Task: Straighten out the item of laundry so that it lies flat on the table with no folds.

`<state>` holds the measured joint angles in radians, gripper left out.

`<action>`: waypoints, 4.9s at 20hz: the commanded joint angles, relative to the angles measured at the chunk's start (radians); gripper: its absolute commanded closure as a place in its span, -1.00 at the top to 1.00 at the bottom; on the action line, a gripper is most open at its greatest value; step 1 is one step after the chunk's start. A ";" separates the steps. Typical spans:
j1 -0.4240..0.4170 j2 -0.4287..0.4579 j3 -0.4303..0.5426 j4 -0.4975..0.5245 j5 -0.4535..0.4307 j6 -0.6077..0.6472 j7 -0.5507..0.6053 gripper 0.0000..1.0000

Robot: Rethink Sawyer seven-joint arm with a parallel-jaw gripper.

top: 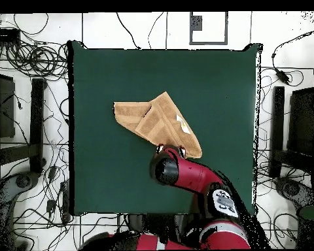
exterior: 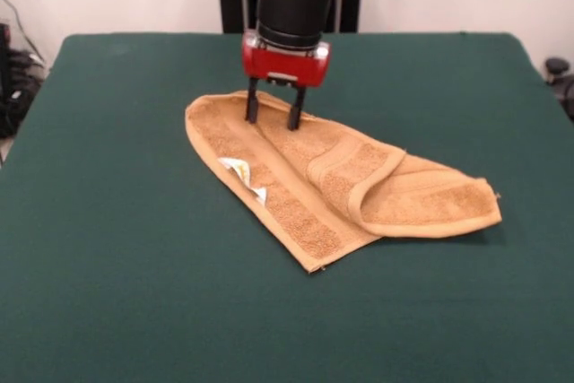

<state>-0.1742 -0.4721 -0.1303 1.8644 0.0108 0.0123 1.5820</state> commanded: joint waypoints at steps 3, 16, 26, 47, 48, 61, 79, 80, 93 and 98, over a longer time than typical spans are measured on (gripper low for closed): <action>0.038 0.027 0.117 -0.016 -0.035 -0.027 0.145 1.00; 0.122 -0.071 0.068 -0.009 -0.018 0.094 0.136 1.00; 0.210 -0.127 0.029 -0.197 0.007 0.484 0.106 1.00; 0.147 -0.150 0.112 -0.237 -0.043 0.497 0.086 1.00; 0.147 -0.142 0.114 -0.242 -0.037 0.495 0.096 1.00; 0.070 -0.075 0.114 -0.410 -0.068 0.585 0.000 1.00; 0.132 0.202 0.089 -0.860 -0.017 0.784 0.129 1.00; 0.136 0.204 0.085 -0.862 -0.013 0.784 0.139 1.00; 0.222 0.132 0.048 -0.715 0.048 0.779 0.284 1.00; 0.245 0.094 0.042 -0.663 0.095 0.794 0.313 1.00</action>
<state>0.0191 -0.3134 -0.1250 1.0577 0.0314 0.6783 1.5820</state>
